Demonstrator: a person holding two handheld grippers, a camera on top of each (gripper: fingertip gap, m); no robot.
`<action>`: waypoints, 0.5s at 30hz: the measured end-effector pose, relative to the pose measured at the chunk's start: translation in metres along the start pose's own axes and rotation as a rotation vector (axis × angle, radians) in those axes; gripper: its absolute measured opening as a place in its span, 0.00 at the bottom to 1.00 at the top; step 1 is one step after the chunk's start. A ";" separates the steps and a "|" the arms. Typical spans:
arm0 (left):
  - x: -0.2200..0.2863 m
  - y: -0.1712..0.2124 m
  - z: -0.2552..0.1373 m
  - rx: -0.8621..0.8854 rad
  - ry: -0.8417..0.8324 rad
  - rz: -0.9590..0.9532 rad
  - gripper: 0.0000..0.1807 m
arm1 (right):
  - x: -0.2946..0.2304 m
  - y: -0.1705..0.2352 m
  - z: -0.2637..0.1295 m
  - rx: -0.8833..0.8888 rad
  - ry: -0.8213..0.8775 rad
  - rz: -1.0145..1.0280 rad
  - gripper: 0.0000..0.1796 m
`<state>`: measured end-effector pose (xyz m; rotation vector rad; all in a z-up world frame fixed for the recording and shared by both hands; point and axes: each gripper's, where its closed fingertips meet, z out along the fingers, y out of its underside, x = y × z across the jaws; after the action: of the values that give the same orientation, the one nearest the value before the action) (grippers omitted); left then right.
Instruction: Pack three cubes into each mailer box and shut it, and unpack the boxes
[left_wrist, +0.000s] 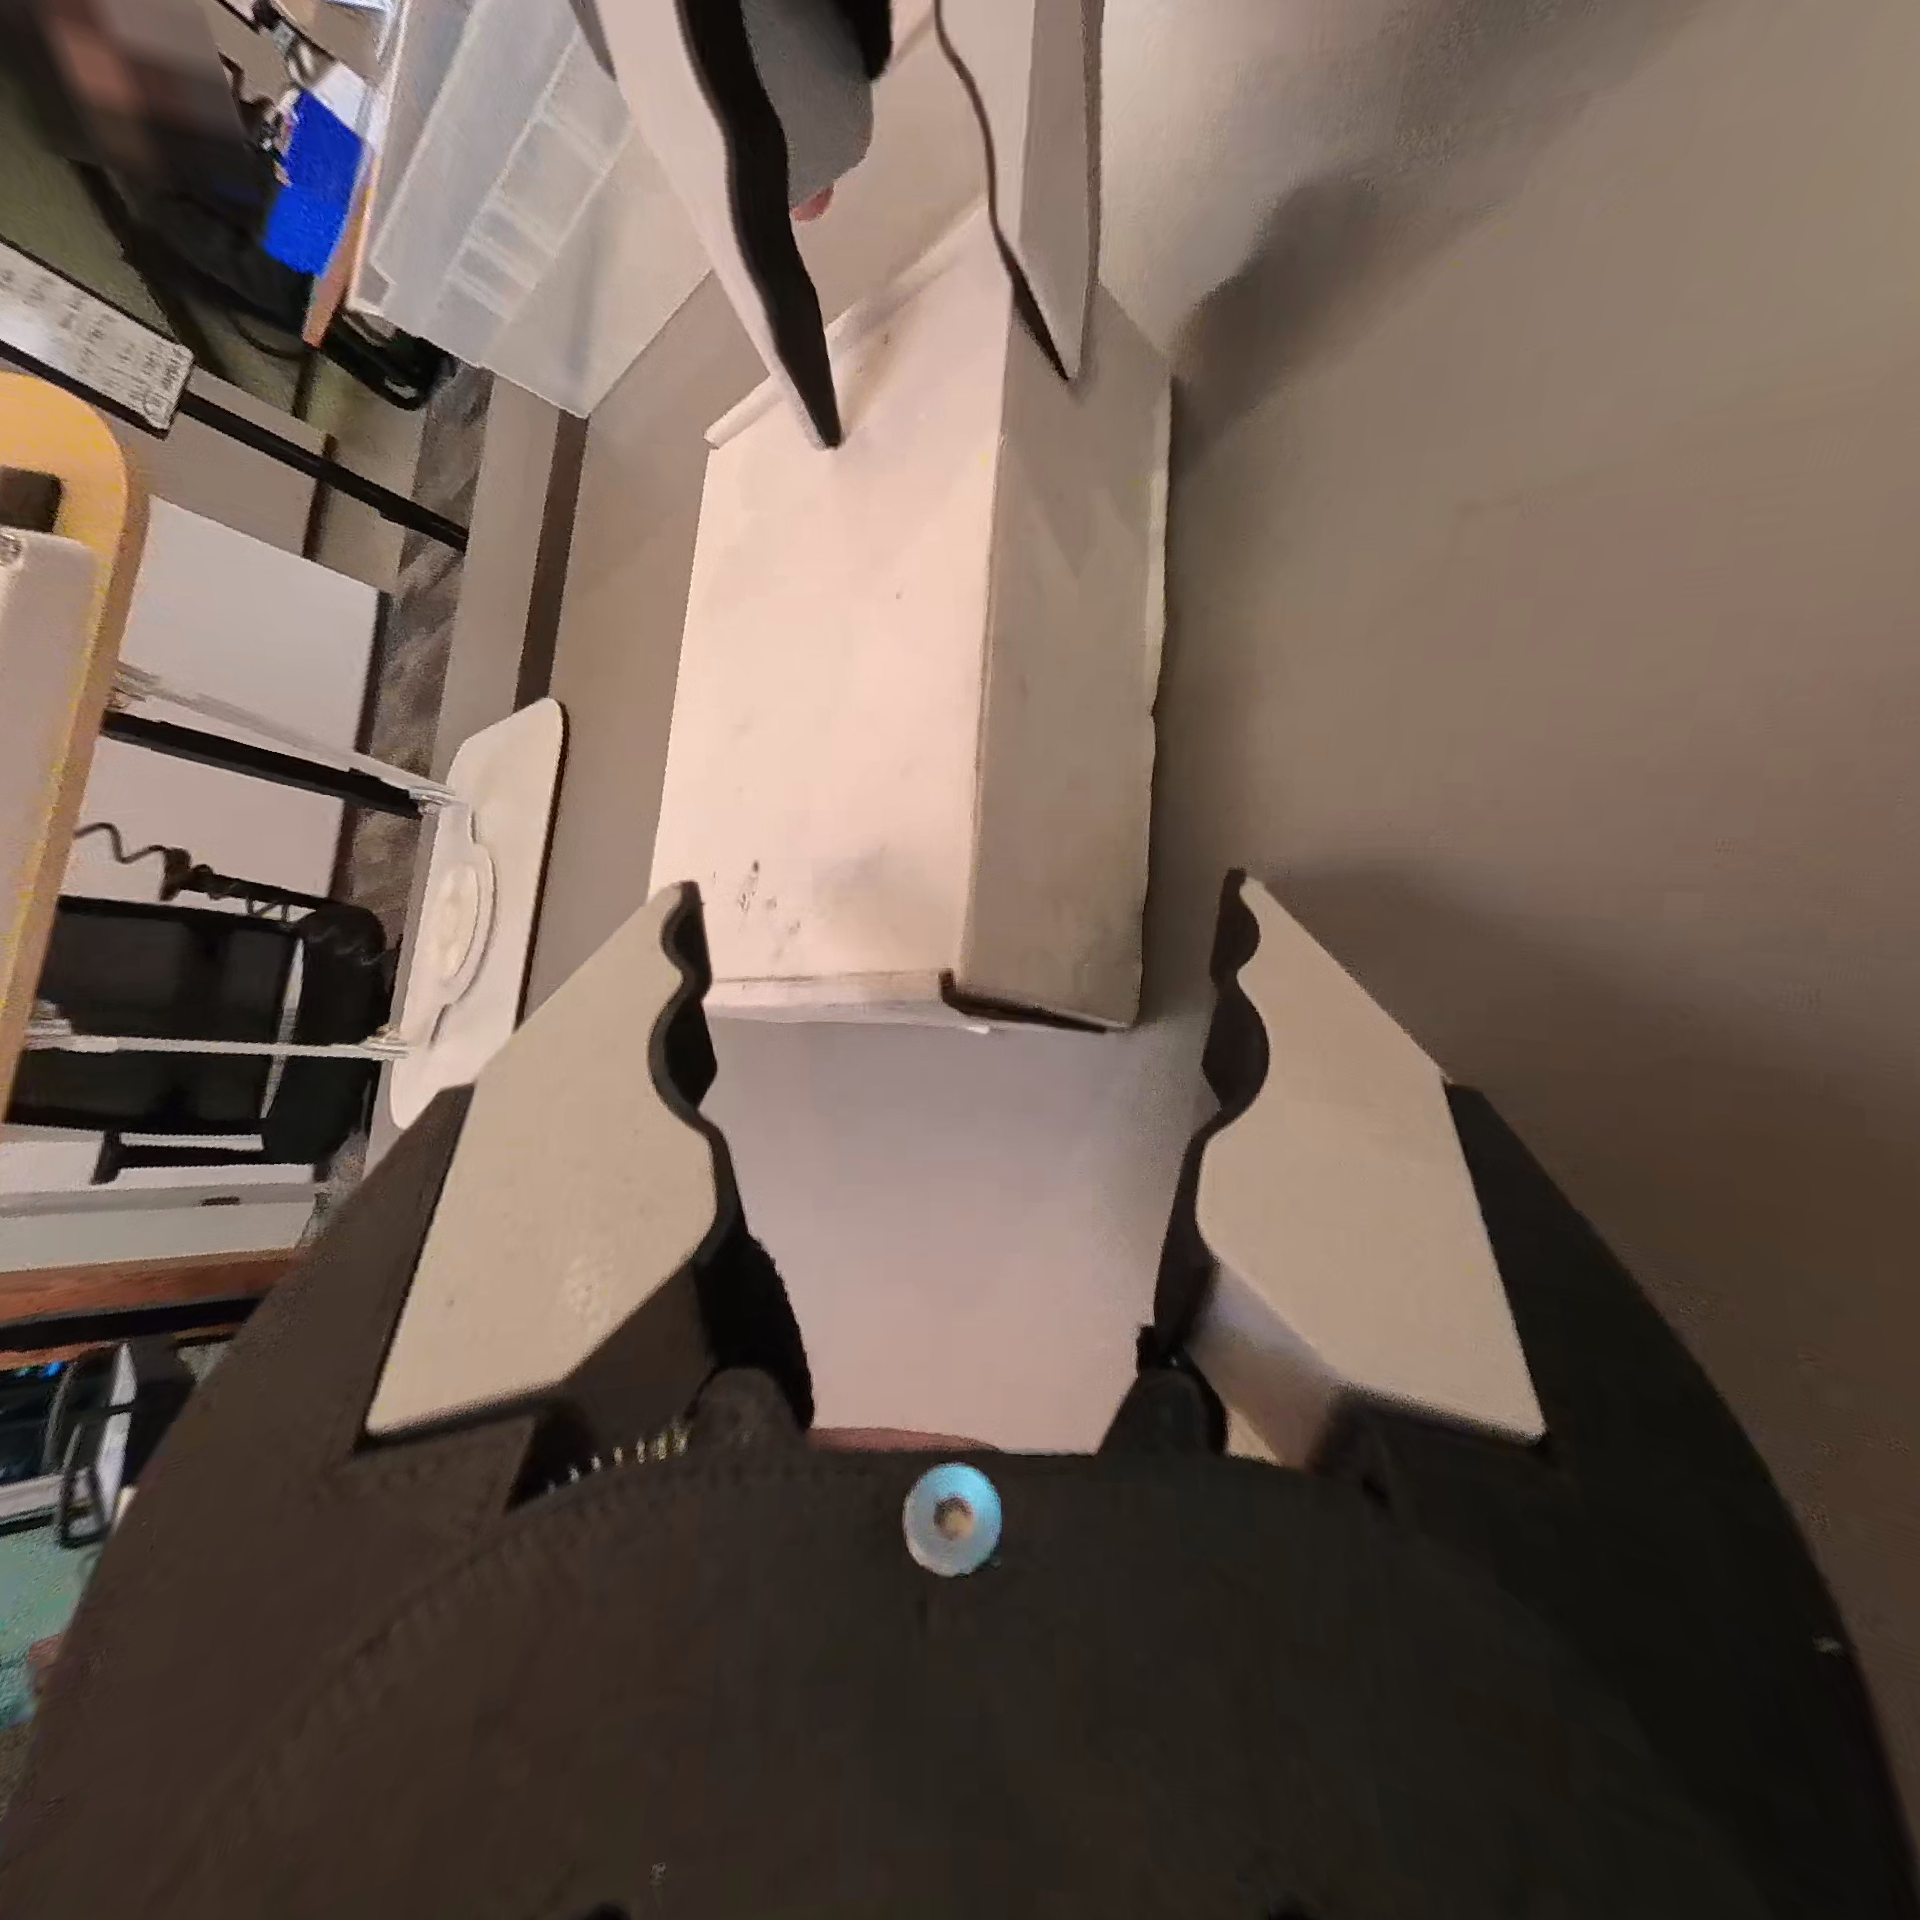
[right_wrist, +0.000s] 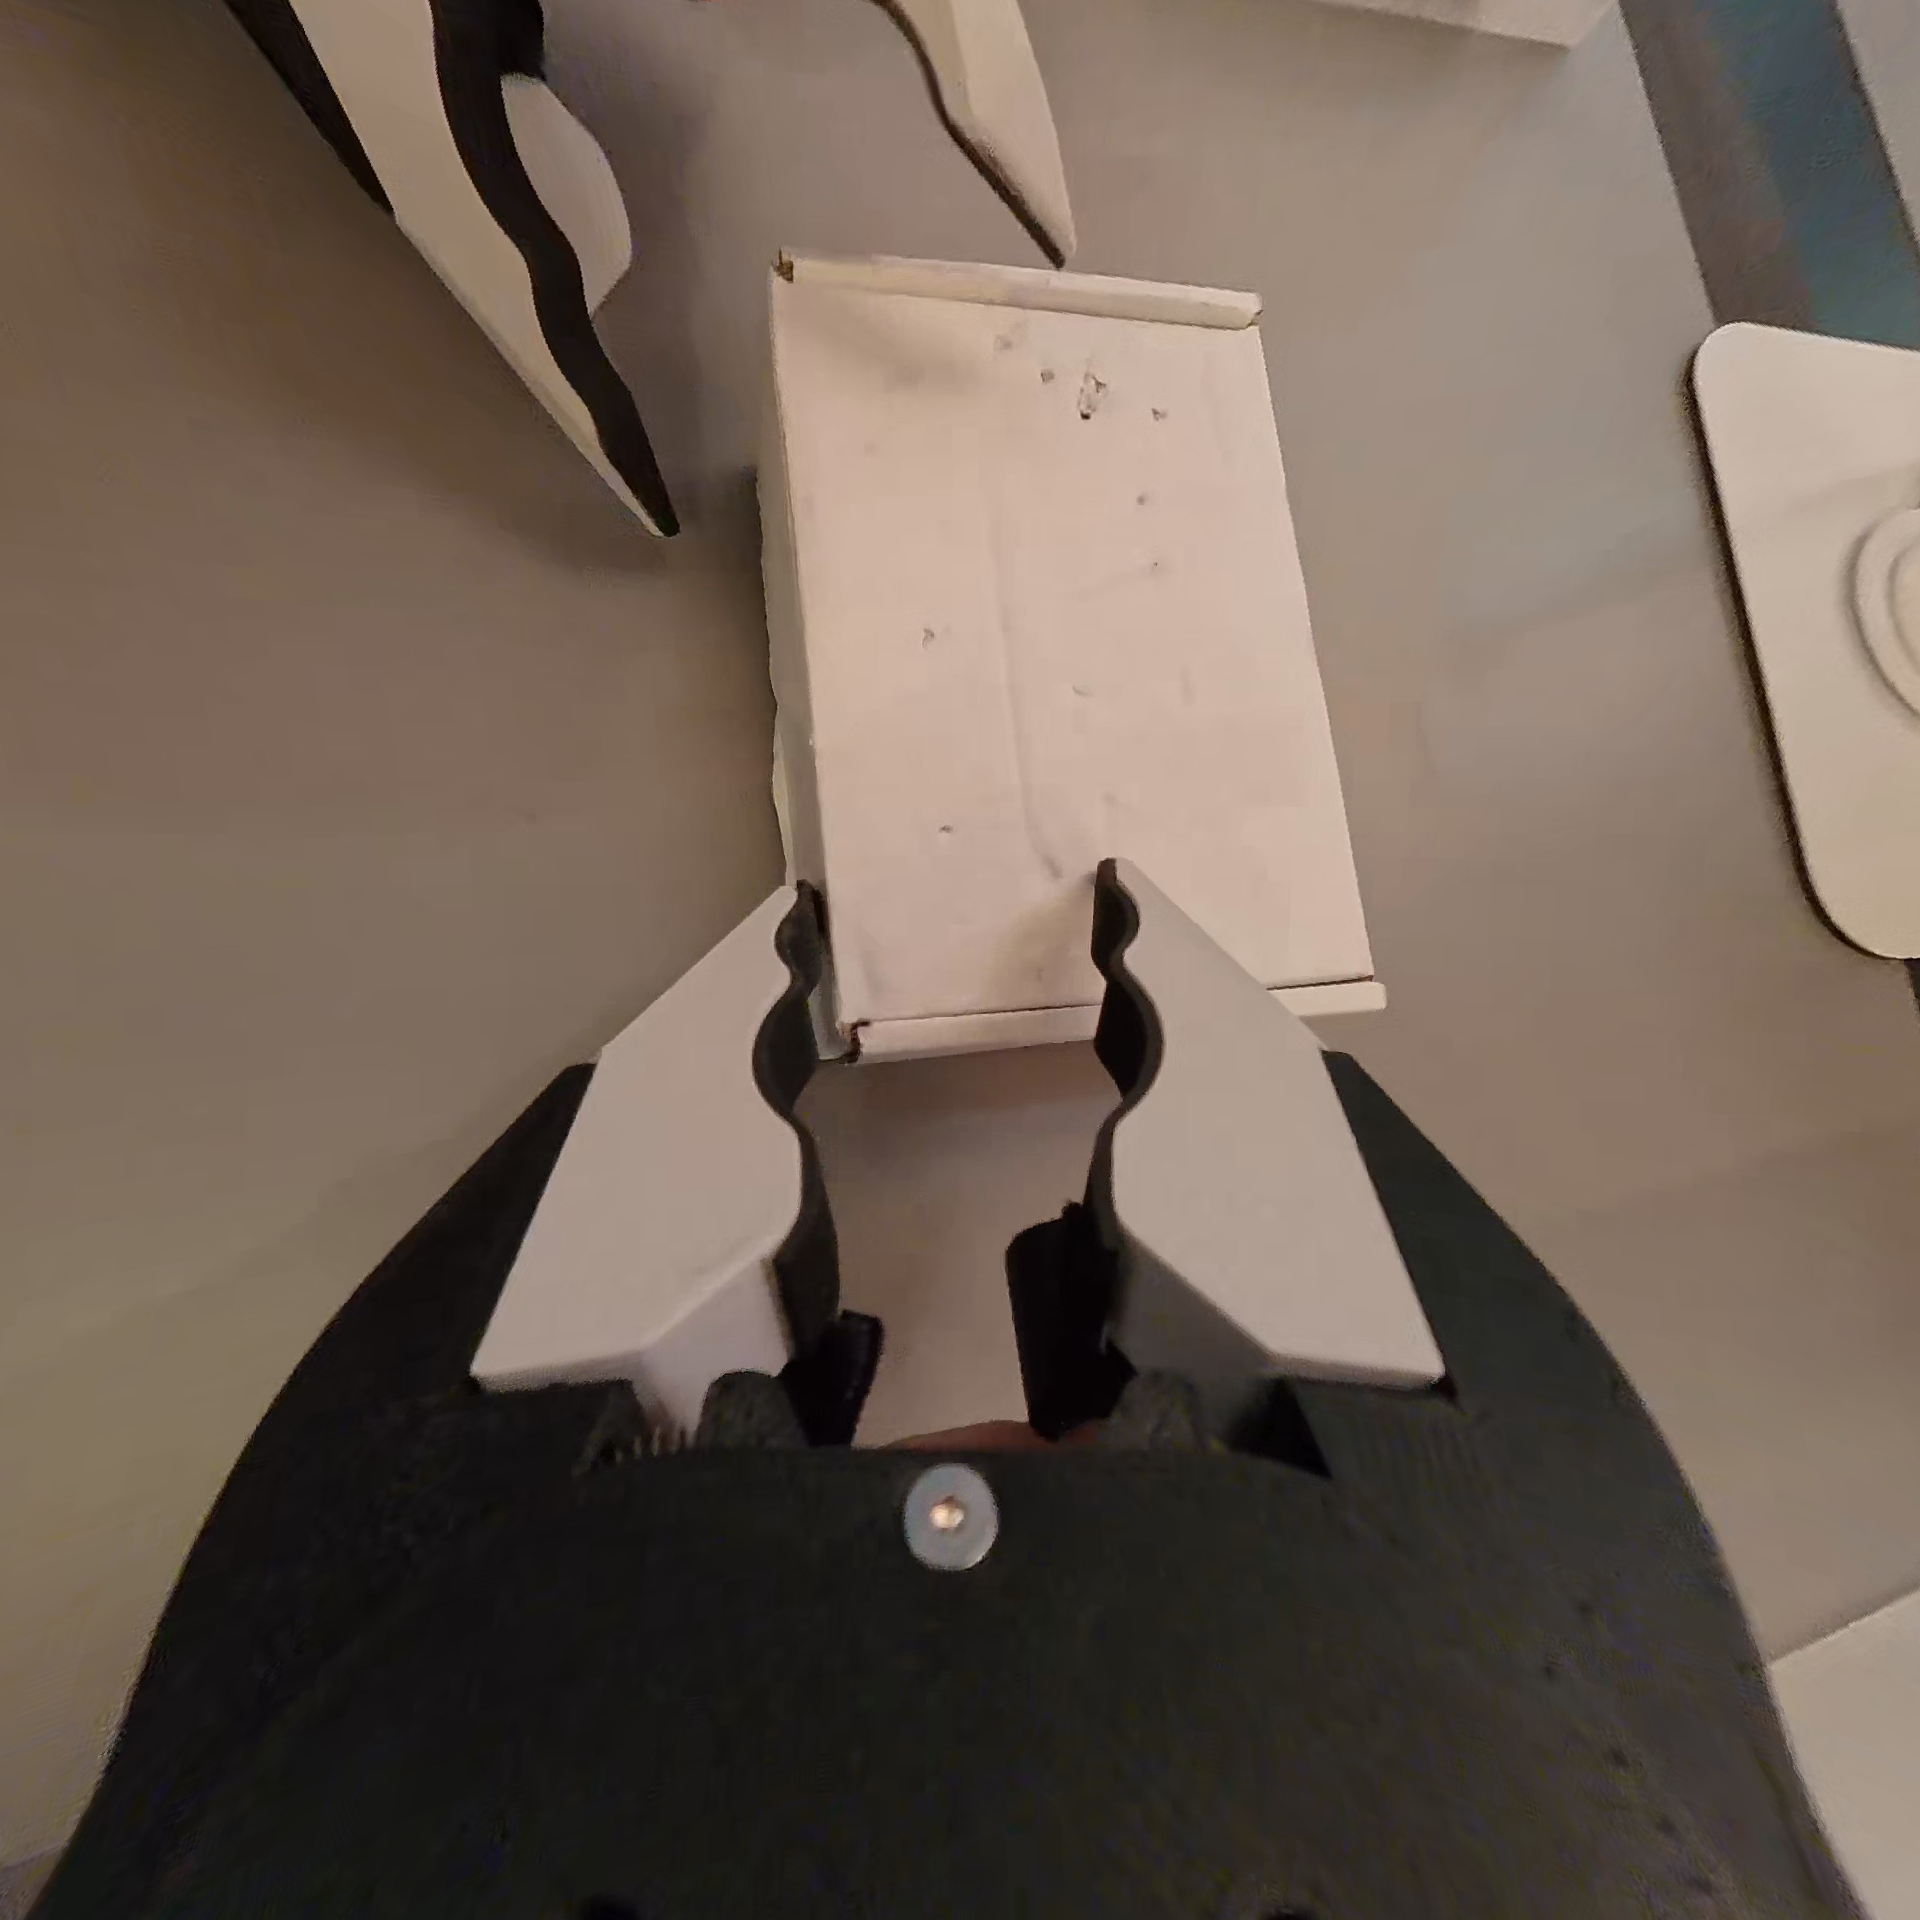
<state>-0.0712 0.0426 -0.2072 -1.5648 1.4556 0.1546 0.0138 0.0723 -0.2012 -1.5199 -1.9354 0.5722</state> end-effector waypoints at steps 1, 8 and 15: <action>-0.003 0.002 0.000 -0.012 -0.019 0.009 0.53 | 0.001 0.000 0.000 0.004 -0.015 0.011 0.28; -0.014 0.007 0.001 -0.041 -0.142 0.155 0.54 | 0.005 -0.001 -0.003 0.015 -0.144 0.123 0.28; -0.018 0.011 -0.002 -0.042 -0.240 0.299 0.50 | 0.018 -0.009 -0.012 0.025 -0.315 0.250 0.28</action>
<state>-0.0861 0.0563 -0.2001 -1.3029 1.4926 0.5332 0.0126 0.0874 -0.1827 -1.7540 -1.9655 0.9922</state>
